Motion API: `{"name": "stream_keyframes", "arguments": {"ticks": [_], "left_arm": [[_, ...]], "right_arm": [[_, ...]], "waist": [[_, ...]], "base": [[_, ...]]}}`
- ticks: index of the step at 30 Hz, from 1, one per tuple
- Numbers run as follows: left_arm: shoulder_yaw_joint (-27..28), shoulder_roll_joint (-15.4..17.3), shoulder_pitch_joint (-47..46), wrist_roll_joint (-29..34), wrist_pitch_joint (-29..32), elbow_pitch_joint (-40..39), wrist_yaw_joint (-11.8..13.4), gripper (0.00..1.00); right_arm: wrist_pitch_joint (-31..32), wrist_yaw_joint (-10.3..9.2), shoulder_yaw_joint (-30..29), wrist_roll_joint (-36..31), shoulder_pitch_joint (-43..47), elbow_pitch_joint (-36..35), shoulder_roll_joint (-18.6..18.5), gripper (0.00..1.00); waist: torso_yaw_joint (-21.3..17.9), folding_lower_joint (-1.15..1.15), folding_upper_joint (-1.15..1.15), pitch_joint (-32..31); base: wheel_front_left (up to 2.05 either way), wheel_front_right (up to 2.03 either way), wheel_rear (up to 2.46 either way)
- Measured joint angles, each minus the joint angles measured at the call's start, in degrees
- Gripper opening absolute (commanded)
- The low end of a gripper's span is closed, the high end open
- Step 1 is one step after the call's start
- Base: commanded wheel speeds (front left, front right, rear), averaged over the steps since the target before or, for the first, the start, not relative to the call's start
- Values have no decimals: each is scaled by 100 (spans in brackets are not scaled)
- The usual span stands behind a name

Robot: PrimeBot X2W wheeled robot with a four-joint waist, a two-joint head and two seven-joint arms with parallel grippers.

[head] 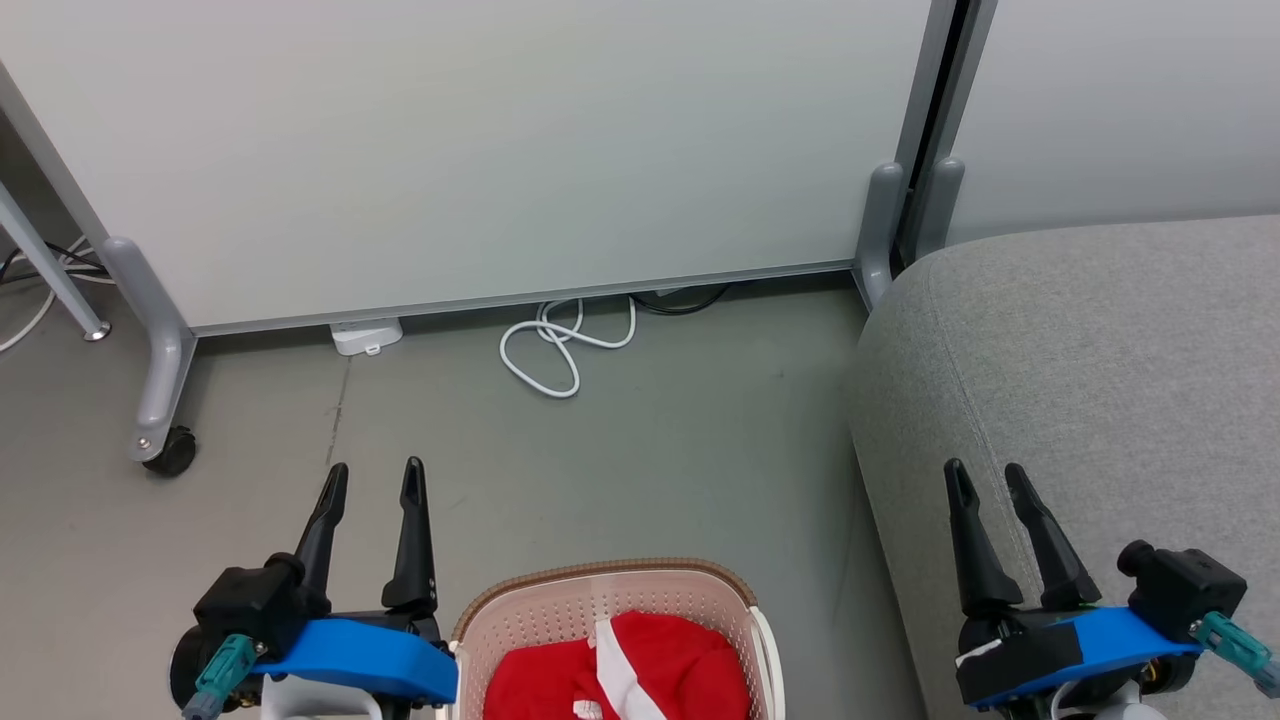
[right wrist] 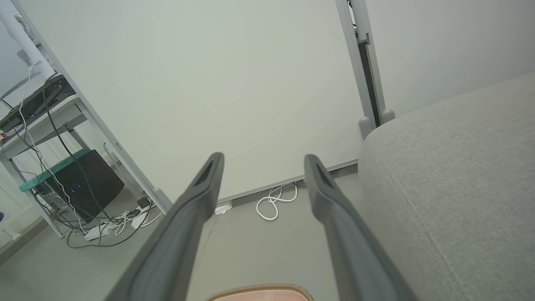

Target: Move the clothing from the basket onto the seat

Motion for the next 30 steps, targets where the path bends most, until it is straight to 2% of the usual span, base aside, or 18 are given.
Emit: {"name": "stream_keyframes", "arguments": {"ticks": [14, 30], "left_arm": [[-76, 4, 42, 583, -164, -29, 13, 100], [68, -169, 82, 1078, -354, 99, -335, 100]], "right_arm": [[-162, 0, 60, -677, 0, 57, -7, 100], [-348, 1, 107, -1315, 0, 104, -16, 100]], "waist": [[23, 0, 0, -10], [53, 0, 0, -13]], "base": [[0, 0, 0], [0, 0, 0]]}}
